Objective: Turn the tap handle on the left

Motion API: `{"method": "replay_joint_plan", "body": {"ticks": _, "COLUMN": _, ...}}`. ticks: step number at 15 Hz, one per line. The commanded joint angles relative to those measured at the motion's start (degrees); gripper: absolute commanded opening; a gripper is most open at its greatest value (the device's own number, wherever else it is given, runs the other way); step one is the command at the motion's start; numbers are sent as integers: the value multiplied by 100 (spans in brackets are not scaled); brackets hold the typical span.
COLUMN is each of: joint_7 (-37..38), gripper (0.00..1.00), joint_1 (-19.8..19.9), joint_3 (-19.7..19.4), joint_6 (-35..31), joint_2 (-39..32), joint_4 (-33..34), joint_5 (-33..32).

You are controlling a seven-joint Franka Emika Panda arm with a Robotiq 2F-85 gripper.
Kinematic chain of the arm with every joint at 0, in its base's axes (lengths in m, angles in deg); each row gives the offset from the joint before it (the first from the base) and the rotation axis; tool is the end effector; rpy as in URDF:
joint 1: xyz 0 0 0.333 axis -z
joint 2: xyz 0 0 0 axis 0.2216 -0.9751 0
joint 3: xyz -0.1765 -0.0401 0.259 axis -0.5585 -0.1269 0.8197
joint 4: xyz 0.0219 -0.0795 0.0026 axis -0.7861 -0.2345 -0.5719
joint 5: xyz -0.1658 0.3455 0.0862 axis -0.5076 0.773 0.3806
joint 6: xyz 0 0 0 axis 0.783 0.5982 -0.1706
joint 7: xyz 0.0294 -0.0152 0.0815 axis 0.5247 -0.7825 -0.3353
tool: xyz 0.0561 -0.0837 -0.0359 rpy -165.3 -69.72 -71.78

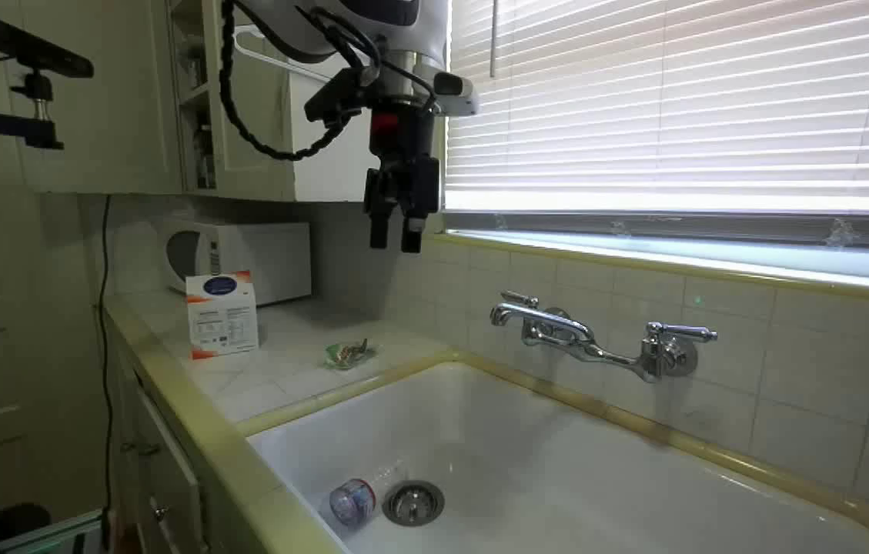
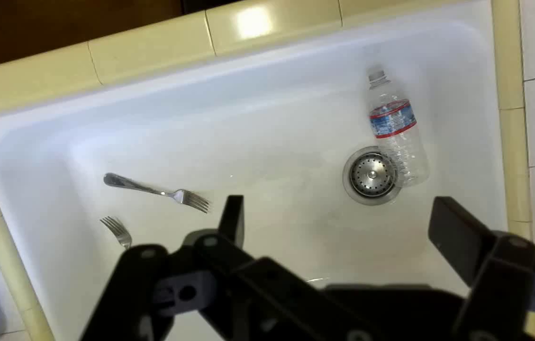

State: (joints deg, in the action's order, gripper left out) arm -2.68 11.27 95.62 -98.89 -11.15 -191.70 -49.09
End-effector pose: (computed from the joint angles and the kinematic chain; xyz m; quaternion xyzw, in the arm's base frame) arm 0.4085 0.0787 0.4993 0.9974 -0.0322 -0.0471 0.0429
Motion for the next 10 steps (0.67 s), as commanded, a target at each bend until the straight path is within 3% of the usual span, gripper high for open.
{"method": "replay_joint_plan", "body": {"ticks": 1, "joint_7": 19, "gripper": 100, "joint_1": -63, "joint_3": -55, "joint_6": 13, "joint_2": -7, "joint_4": 11, "joint_5": -22}}
{"method": "replay_joint_plan", "body": {"ticks": 7, "joint_7": 19, "gripper": 100, "joint_1": -63, "joint_3": -55, "joint_6": 13, "joint_2": -7, "joint_4": 11, "joint_5": -22}}
{"method": "replay_joint_plan", "body": {"ticks": 10, "joint_7": 416, "gripper": 100, "joint_1": -16, "joint_3": 63, "joint_6": -171, "joint_2": -525, "joint_4": 334, "joint_5": -43}}
